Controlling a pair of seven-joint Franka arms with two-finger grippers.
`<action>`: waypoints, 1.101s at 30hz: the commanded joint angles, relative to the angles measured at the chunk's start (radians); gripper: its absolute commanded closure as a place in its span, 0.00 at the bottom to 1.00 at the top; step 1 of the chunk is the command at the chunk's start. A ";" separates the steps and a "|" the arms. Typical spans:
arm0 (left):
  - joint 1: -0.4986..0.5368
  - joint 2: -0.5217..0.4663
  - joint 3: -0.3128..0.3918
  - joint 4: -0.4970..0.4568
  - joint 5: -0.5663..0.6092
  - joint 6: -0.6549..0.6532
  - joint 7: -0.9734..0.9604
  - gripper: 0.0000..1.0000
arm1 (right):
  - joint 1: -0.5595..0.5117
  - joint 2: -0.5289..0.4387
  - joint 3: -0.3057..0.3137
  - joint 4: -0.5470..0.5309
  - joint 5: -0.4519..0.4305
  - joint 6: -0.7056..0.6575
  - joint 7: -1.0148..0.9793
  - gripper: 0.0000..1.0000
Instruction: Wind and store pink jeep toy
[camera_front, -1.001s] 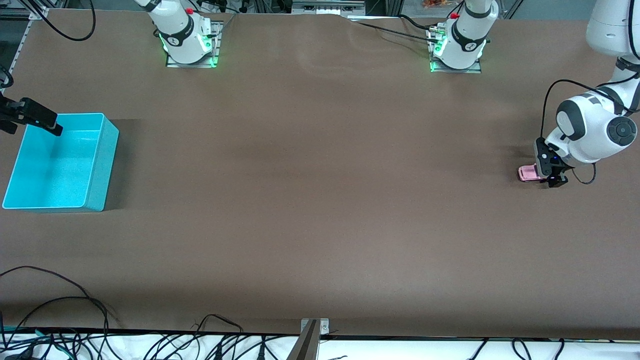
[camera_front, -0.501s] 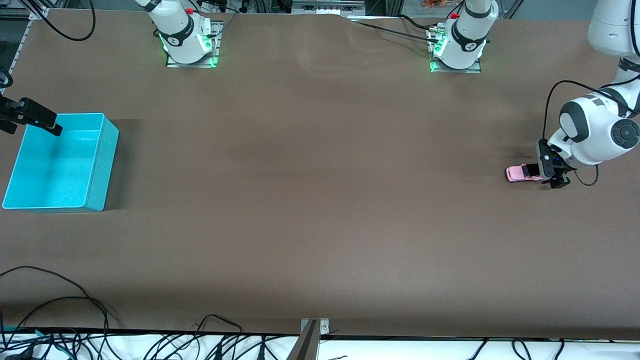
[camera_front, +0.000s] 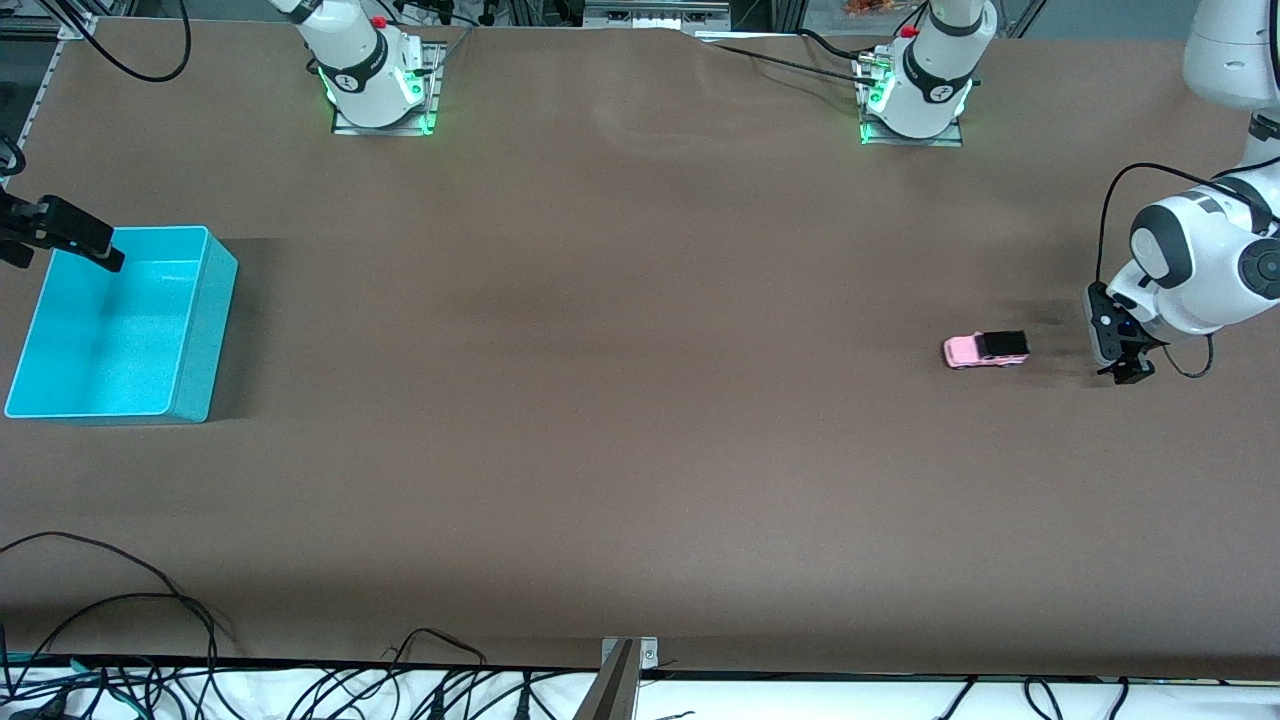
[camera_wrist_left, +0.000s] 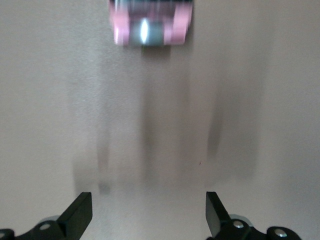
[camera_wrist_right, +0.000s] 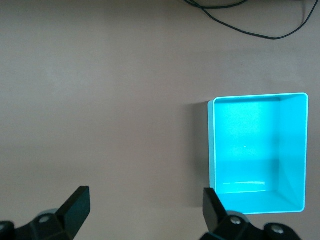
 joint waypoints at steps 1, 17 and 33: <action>-0.002 -0.056 0.003 0.002 -0.026 -0.026 -0.007 0.00 | -0.003 0.008 -0.003 0.025 0.019 -0.013 -0.008 0.00; -0.031 -0.217 0.000 -0.017 -0.025 -0.024 -0.049 0.00 | -0.003 0.008 -0.002 0.025 0.019 -0.013 -0.008 0.00; -0.051 -0.358 -0.009 -0.058 -0.026 -0.024 -0.050 0.00 | -0.003 0.008 -0.002 0.025 0.019 -0.013 -0.008 0.00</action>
